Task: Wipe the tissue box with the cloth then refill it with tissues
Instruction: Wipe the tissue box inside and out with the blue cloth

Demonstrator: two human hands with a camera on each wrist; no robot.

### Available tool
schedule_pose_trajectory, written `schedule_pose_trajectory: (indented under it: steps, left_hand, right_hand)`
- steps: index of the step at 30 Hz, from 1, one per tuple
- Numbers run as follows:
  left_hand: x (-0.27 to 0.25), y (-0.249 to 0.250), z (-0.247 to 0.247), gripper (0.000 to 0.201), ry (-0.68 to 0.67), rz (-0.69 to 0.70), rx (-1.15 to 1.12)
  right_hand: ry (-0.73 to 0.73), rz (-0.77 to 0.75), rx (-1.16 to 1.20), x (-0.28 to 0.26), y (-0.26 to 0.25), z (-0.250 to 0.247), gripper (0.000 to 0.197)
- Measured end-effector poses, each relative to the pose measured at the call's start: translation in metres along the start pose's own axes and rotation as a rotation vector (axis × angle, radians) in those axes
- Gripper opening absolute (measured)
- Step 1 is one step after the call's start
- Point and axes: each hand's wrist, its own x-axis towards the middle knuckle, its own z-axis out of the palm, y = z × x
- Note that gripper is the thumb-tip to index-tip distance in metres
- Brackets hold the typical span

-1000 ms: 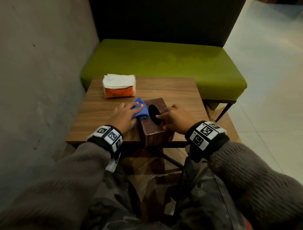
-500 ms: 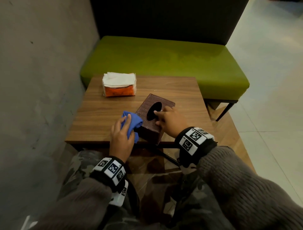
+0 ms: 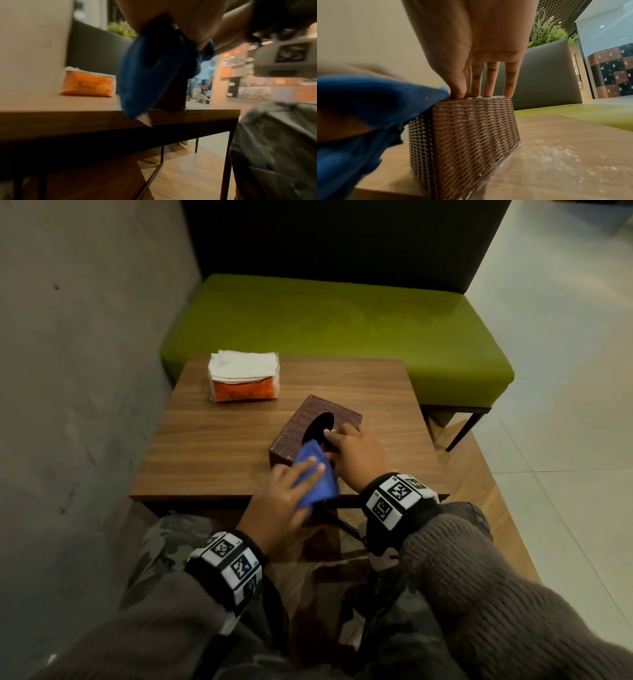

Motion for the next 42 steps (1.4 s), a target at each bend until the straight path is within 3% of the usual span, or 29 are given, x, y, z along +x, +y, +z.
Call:
schedule_pose_trajectory:
  steps: [2, 9, 14, 16, 18, 20, 23, 25, 27, 30, 32, 36, 38, 42]
  left_hand:
    - [0.006, -0.004, -0.005, 0.062, -0.085, 0.158, 0.064]
    - [0.039, -0.041, -0.036, 0.043, 0.047, -0.249, -0.139]
    - [0.027, -0.019, -0.034, 0.045, -0.03, -0.312, -0.234]
    - [0.022, -0.006, -0.032, 0.042, -0.04, -0.275, -0.262]
    - [0.023, 0.002, -0.036, 0.037, -0.044, -0.274, -0.337]
    - [0.03, 0.004, -0.044, 0.024, 0.008, -0.368, -0.472]
    - [0.043, -0.001, -0.053, 0.015, 0.271, -0.531, -0.532]
    - [0.053, -0.001, -0.058, 0.022, 0.381, -0.46, -0.456]
    - [0.061, 0.002, -0.052, 0.034, 0.246, -0.286, -0.37]
    - [0.05, 0.012, -0.028, 0.044, -0.048, -0.081, -0.161]
    - [0.039, 0.011, -0.018, 0.044, -0.091, -0.051, -0.097]
    - [0.03, 0.006, -0.016, 0.041, -0.069, -0.01, -0.114]
    - [0.035, -0.009, -0.019, 0.042, -0.021, -0.081, -0.088]
    - [0.052, -0.045, -0.022, 0.043, 0.12, -0.448, 0.0]
  right_hand:
    - [0.026, 0.001, 0.025, -0.002, 0.001, 0.001, 0.047]
    - [0.009, 0.037, 0.097, 0.001, 0.002, -0.001, 0.052]
    - [0.022, 0.082, 0.108, 0.0, 0.01, -0.002, 0.056]
    - [0.144, 0.154, 0.106, -0.008, 0.01, 0.001, 0.059]
    - [0.357, 0.208, 0.249, -0.021, 0.006, 0.013, 0.058]
    - [0.462, 0.23, 0.492, -0.037, 0.002, 0.026, 0.061]
    - [0.288, 0.239, 0.608, -0.058, -0.004, 0.038, 0.101]
    - [0.215, 0.255, 0.557, -0.061, -0.014, 0.044, 0.131]
    - [0.225, 0.326, 0.548, -0.053, -0.028, 0.05, 0.143]
    - [0.335, 0.448, 0.606, -0.039, -0.044, 0.06, 0.12]
    - [0.422, 0.479, 0.699, -0.037, -0.049, 0.069, 0.103]
    - [0.479, 0.417, 0.791, -0.04, -0.045, 0.079, 0.112]
    - [0.388, 0.348, 0.744, -0.036, -0.033, 0.073, 0.127]
    - [0.164, 0.221, 0.67, -0.029, -0.004, 0.056, 0.144]
